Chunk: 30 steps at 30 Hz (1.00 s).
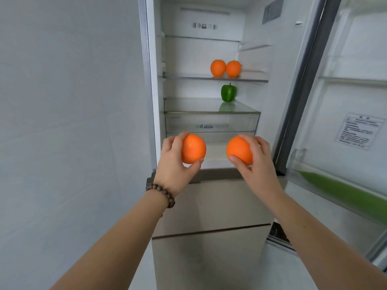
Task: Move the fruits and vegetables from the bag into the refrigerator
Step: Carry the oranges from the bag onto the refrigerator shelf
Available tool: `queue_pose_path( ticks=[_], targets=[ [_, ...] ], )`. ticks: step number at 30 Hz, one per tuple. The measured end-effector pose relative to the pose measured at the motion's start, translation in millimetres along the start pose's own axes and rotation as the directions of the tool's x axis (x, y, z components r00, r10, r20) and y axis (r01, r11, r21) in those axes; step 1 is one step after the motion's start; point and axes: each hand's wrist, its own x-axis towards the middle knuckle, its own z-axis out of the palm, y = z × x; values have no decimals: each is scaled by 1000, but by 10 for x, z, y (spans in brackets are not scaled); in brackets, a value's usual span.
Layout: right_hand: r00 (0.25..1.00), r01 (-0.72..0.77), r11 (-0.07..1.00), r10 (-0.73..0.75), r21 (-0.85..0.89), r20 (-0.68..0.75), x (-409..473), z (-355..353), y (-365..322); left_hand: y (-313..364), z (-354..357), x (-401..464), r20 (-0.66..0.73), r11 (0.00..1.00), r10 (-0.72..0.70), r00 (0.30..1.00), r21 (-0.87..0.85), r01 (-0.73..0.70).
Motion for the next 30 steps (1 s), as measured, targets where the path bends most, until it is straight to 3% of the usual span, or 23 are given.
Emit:
queue_pose_path(
  ticks=[8, 12, 16, 19, 23, 30],
  targets=[
    [978, 72, 997, -74, -18, -194, 1507, 167, 387, -19, 115, 1415, -113, 982, 185, 976, -20, -188],
    [970, 104, 995, -103, -7, -220, 2317, 197, 602, 37, 283, 2289, -149, 968, 249, 957, -1, -252],
    [972, 82, 995, -92, -55, -218, 3132, 140, 835, 80, 525, 3243, -85, 956, 286, 954, 86, -279],
    [966, 91, 992, -108, -85, -236, 3674, 143, 1066, 26, 712, 3879, -25, 966, 229, 973, 130, -224],
    [987, 50, 982, -77, -180, -143, 4239, 263, 1414, -145, 1022, 4508, 80, 967, 141, 987, 201, -155],
    [989, 7, 932, 47, -362, 139, 4652, 396, 1814, -440, 1380, 5062, 376, 887, 86, 922, 392, -243]
  ],
)
